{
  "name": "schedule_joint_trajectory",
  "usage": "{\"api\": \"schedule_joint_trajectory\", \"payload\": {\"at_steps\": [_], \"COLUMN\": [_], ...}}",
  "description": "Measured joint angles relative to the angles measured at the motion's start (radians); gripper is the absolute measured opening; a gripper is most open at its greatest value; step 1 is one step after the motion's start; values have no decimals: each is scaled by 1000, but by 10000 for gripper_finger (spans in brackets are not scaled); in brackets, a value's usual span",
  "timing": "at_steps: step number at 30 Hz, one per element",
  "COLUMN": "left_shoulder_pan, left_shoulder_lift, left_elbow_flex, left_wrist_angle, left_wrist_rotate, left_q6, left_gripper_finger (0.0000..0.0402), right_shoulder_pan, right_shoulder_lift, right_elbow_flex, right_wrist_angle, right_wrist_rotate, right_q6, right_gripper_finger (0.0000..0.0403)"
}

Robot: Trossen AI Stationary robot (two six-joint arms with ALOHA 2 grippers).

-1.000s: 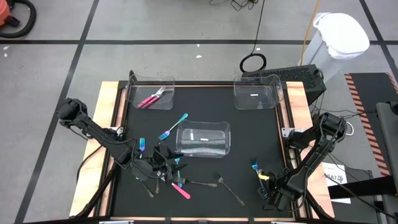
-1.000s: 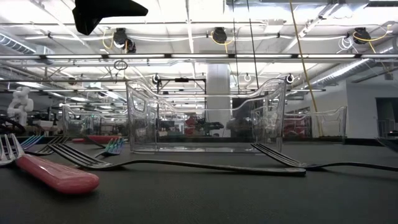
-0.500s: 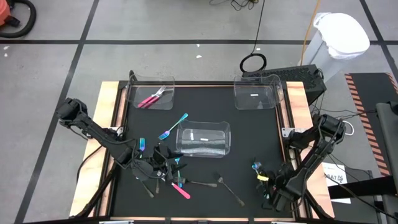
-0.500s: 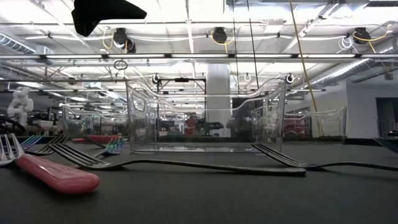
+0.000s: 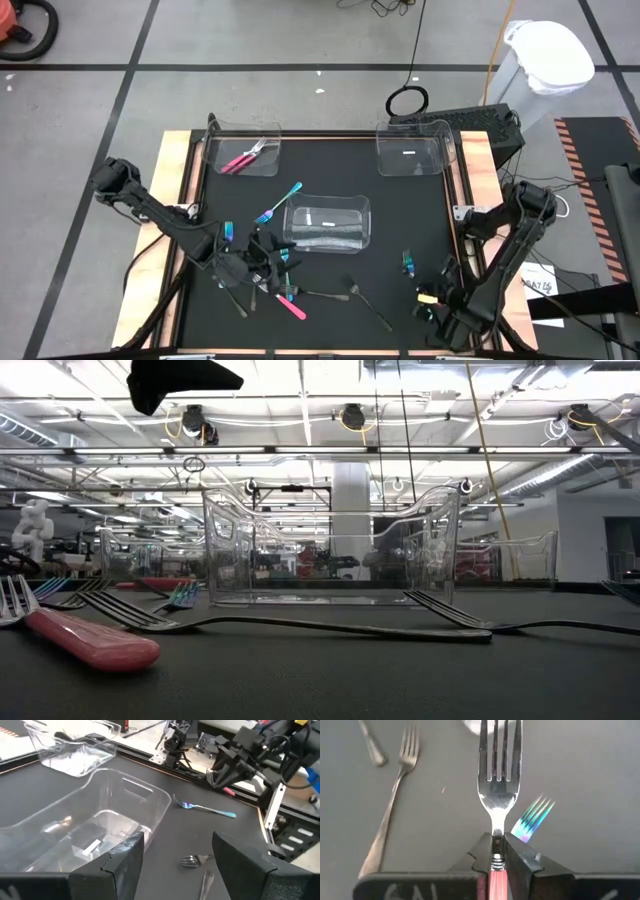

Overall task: Sort silverware by color (type)
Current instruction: Put the pink fork into the left transparent bin

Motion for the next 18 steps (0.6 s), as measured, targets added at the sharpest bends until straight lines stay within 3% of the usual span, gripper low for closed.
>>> {"api": "schedule_joint_trajectory", "payload": {"at_steps": [8, 14, 18], "left_shoulder_pan": [53, 52, 42], "left_shoulder_lift": [-1, -1, -1], "left_elbow_flex": [0, 0, 0], "left_wrist_angle": [6, 5, 4], "left_wrist_rotate": [136, 156, 198], "left_q6": [7, 32, 63], "left_gripper_finger": [235, 235, 235], "right_shoulder_pan": [-40, -56, -69], "right_shoulder_lift": [-71, -95, -92], "right_elbow_flex": [2, 2, -7], "right_wrist_angle": [11, 95, 247], "right_wrist_rotate": [51, 183, 292], "right_q6": [-142, -272, -407], "right_gripper_finger": [29, 28, 29]}}
